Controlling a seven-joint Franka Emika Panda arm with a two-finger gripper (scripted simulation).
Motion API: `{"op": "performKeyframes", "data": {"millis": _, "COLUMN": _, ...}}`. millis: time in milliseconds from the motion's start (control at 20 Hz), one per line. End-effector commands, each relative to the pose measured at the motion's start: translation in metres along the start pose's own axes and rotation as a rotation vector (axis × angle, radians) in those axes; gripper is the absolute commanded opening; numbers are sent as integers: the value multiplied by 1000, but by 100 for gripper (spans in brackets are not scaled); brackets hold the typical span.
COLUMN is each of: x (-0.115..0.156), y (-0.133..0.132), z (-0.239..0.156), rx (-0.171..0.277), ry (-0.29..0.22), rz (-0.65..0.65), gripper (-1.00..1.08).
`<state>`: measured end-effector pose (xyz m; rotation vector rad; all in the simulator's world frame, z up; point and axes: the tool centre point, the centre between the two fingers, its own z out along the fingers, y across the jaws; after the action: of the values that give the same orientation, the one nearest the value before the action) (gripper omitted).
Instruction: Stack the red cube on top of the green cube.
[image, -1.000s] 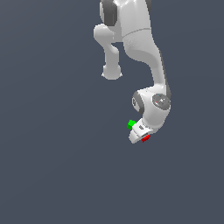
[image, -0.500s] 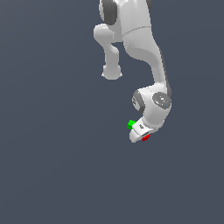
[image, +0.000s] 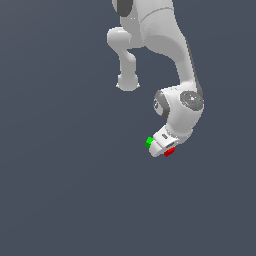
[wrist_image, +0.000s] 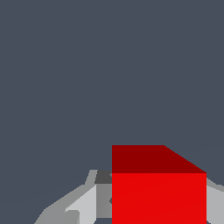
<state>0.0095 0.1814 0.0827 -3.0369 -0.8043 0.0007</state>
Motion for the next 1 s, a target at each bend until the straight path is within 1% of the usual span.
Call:
{"op": "performKeyframes", "data": {"millis": 0, "x": 0, "y": 0, "z": -16, "rx": 0, "ry": 0, "rz": 0, "gripper": -100}}
{"op": "performKeyframes", "data": {"millis": 200, "x": 0, "y": 0, "z": -32, "rx": 0, "ry": 0, "rz": 0, "gripper": -100}}
{"op": "performKeyframes", "data": {"millis": 350, "x": 1, "y": 0, "z": -37, "rx": 0, "ry": 0, "rz": 0, "gripper": -100}}
{"op": "performKeyframes", "data": {"millis": 650, "x": -1, "y": 1, "z": -34, "rx": 0, "ry": 1, "rz": 0, "gripper": -100}}
{"op": "performKeyframes", "data": {"millis": 950, "x": -15, "y": 3, "z": -27, "rx": 0, "ry": 1, "rz": 0, "gripper": -100}}
